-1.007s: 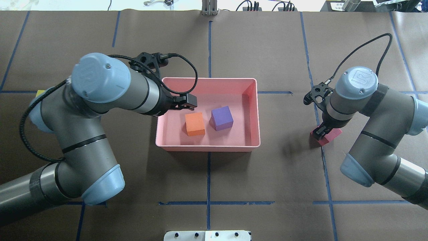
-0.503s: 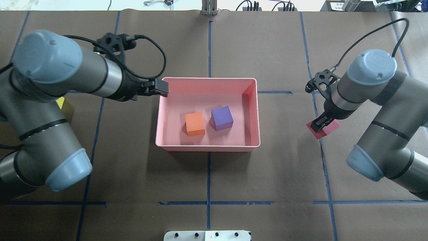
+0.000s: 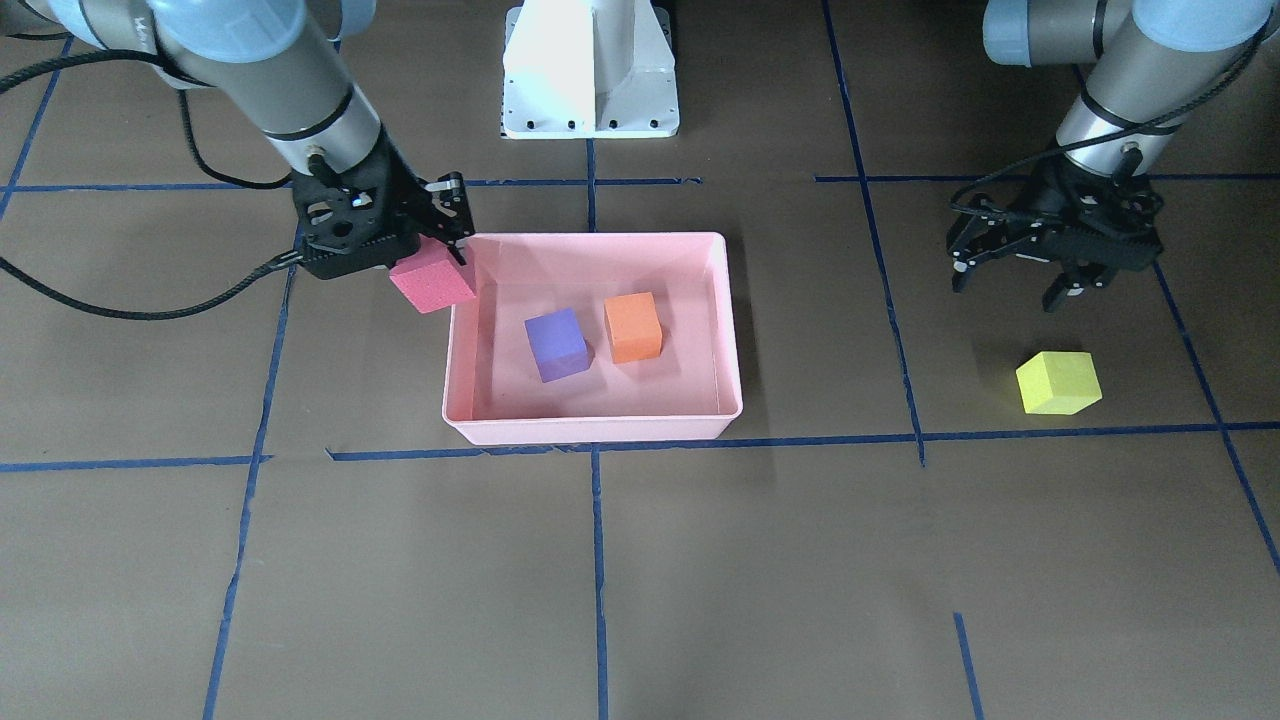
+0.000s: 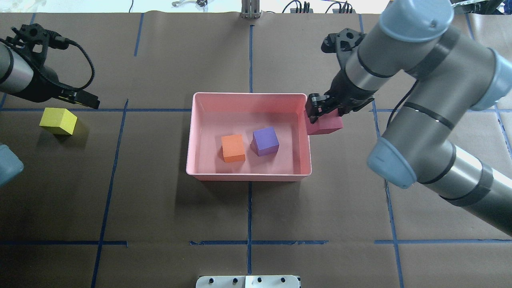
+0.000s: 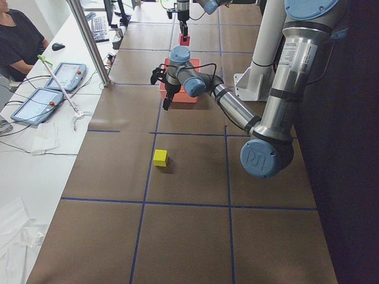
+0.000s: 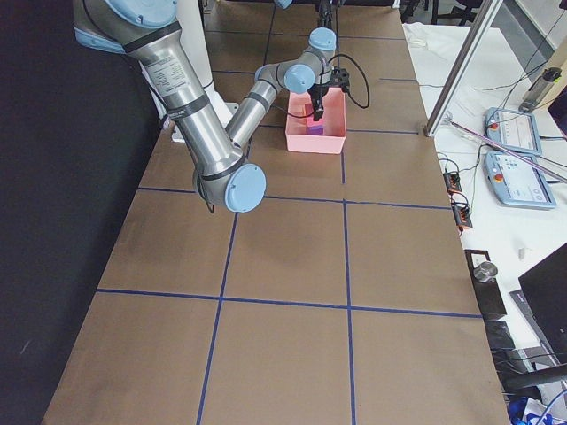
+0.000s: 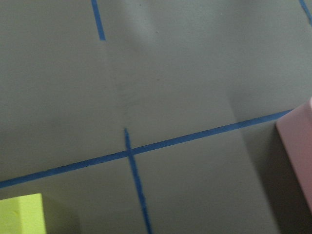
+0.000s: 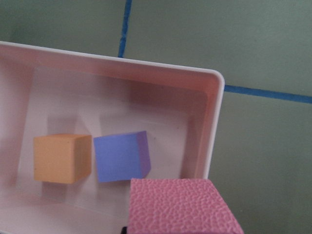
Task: Place blocks into pink bin with both arms
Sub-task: 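Carry the red cube into the pink bin beside the purple cube and release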
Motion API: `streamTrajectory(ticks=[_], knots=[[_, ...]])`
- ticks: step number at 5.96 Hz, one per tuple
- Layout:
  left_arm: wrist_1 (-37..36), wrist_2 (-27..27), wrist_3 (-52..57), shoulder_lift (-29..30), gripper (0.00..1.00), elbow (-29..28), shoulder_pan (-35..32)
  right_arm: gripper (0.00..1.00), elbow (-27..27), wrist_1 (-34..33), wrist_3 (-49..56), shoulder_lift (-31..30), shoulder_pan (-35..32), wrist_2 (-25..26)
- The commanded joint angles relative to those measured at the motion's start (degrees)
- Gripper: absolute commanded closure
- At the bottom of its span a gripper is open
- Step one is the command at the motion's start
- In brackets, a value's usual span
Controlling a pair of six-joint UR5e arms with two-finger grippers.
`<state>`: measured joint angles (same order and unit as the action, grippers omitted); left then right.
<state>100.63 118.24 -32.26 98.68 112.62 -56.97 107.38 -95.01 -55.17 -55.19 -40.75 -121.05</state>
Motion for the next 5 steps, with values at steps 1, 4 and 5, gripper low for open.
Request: streamTrajectory(ticks=[1, 4, 5], knots=[[0.18, 3.92, 5.16, -1.73, 0.0, -4.93, -3.75, 0.85, -1.73, 2.81, -5.98, 0.96, 8.03, 8.16], [8.65, 3.76, 9.14, -1.74, 0.0, -15.11, -5.44, 0.0, -2.53, 2.72, -6.09, 1.31, 9.37, 9.43], [9.84, 3.76, 8.01, -1.48, 0.0, -17.07, -5.44, 0.0, -1.57, 2.63, -6.09, 1.31, 9.29, 9.43]])
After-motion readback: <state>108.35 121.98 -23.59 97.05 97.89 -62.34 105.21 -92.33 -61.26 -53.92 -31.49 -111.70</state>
